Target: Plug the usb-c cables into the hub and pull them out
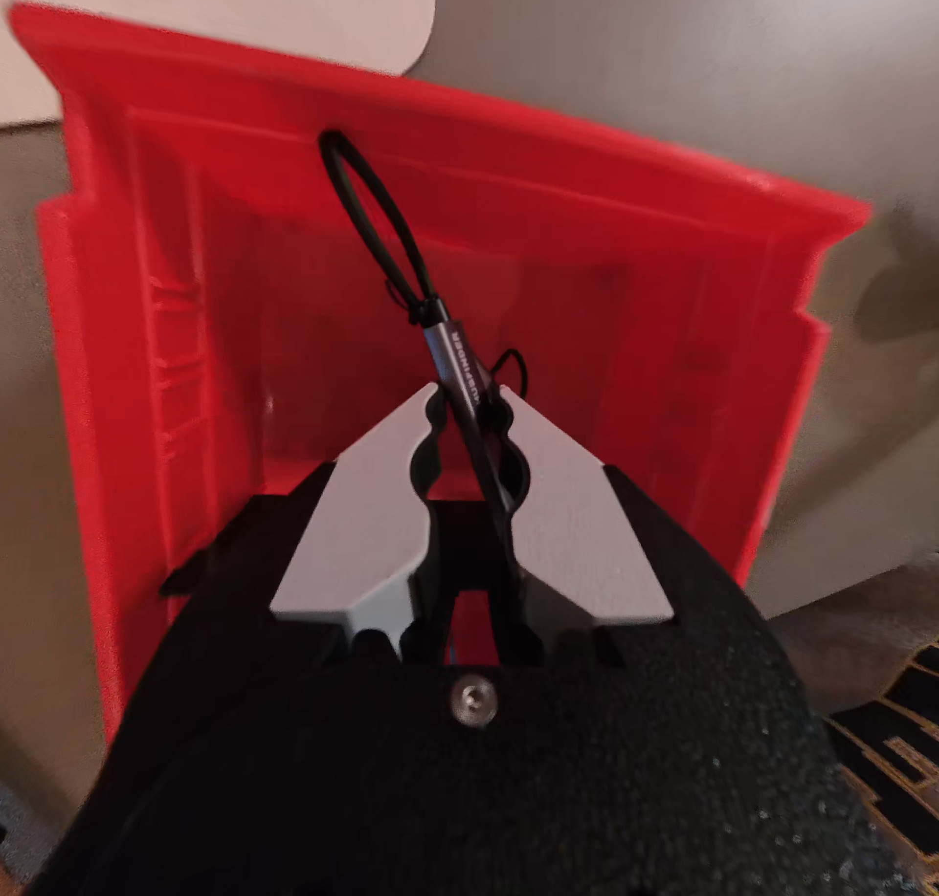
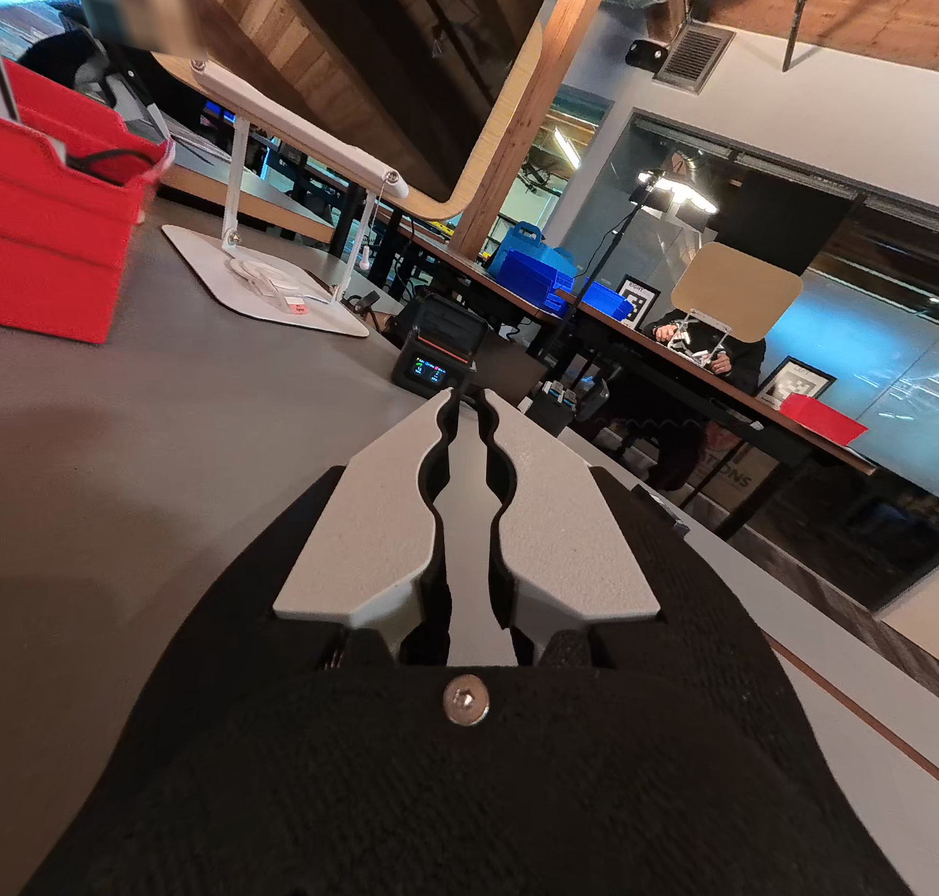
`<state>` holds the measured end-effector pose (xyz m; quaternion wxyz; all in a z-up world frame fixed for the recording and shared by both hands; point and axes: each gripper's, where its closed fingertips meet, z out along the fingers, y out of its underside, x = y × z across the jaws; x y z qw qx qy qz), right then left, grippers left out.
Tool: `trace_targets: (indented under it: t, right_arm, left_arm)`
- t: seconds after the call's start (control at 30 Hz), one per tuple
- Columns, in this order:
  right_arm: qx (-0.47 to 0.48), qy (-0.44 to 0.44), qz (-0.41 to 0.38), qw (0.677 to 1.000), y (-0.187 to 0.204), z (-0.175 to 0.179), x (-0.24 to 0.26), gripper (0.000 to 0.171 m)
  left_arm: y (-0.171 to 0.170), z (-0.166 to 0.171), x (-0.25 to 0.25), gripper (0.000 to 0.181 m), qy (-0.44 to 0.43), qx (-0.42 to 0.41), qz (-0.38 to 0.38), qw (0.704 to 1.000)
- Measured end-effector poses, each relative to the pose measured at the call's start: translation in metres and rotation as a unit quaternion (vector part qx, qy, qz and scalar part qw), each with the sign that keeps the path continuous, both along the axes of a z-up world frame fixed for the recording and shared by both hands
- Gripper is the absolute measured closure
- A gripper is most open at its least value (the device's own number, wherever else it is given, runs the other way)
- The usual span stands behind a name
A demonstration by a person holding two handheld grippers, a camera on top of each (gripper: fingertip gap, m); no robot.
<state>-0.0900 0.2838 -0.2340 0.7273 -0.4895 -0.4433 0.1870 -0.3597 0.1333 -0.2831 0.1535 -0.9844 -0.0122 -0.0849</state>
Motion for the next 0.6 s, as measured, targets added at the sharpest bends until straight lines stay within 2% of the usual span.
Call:
trace_targets:
  t: [0.1, 0.2, 0.33, 0.5, 0.6]
  right_arm:
    - [-0.001, 0.0, 0.001, 1.0, 0.0, 0.0, -0.001, 0.165]
    - [-0.001, 0.0, 0.002, 1.0, 0.0, 0.0, -0.002, 0.165]
    - [-0.001, 0.0, 0.003, 1.0, -0.001, 0.0, -0.003, 0.165]
    - [-0.001, 0.01, -0.007, 1.0, 0.003, 0.003, 0.001, 0.165]
    - [0.004, 0.019, -0.022, 1.0, 0.008, 0.008, 0.008, 0.165]
  left_arm:
    - [0.001, 0.026, 0.004, 0.173, 0.004, 0.033, -0.012, 0.999]
    - [-0.003, 0.044, -0.005, 0.175, 0.049, 0.042, -0.017, 0.998]
    - [-0.005, 0.062, 0.009, 0.174, 0.032, 0.074, -0.037, 0.996]
    - [0.013, 0.105, 0.092, 0.174, -0.024, 0.179, -0.134, 0.974]
    - [0.016, 0.101, 0.157, 0.175, -0.04, 0.175, -0.215, 0.96]
